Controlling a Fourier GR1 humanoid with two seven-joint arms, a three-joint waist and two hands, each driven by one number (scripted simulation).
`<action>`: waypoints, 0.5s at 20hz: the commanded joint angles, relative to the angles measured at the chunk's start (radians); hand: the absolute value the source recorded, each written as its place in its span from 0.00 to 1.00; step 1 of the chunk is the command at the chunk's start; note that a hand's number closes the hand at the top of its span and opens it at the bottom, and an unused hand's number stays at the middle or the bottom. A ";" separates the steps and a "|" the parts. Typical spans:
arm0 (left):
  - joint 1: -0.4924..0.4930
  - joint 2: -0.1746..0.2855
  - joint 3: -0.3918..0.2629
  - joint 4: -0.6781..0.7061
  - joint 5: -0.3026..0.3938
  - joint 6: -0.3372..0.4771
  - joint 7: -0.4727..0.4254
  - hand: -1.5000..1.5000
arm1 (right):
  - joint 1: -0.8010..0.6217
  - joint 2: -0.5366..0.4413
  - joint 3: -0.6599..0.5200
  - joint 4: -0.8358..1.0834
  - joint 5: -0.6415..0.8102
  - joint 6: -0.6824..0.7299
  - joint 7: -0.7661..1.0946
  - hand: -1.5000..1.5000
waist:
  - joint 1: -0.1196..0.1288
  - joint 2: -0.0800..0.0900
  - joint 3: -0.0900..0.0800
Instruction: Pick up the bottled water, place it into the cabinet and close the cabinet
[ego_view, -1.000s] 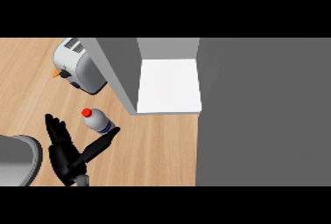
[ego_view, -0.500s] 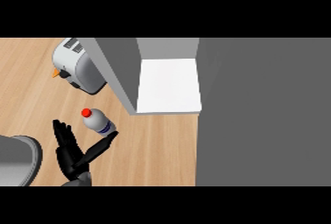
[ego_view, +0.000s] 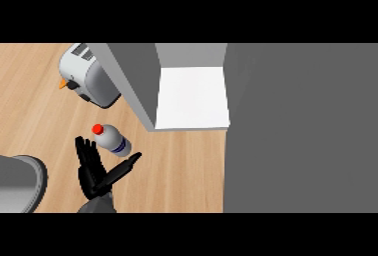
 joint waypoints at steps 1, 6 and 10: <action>-0.087 -0.001 0.077 0.133 0.035 -0.054 -0.101 1.00 | 0.047 -0.005 -0.007 -0.106 -0.060 0.013 0.026 0.00 | 0.001 -0.001 0.001; -0.131 0.015 0.116 0.232 0.092 -0.135 -0.137 1.00 | 0.042 -0.023 -0.063 -0.047 -0.065 0.042 -0.028 0.00 | 0.004 -0.002 0.002; -0.225 -0.001 0.148 0.330 0.126 -0.184 -0.186 1.00 | 0.041 -0.020 -0.041 -0.128 -0.083 0.015 0.053 0.00 | 0.000 0.002 0.001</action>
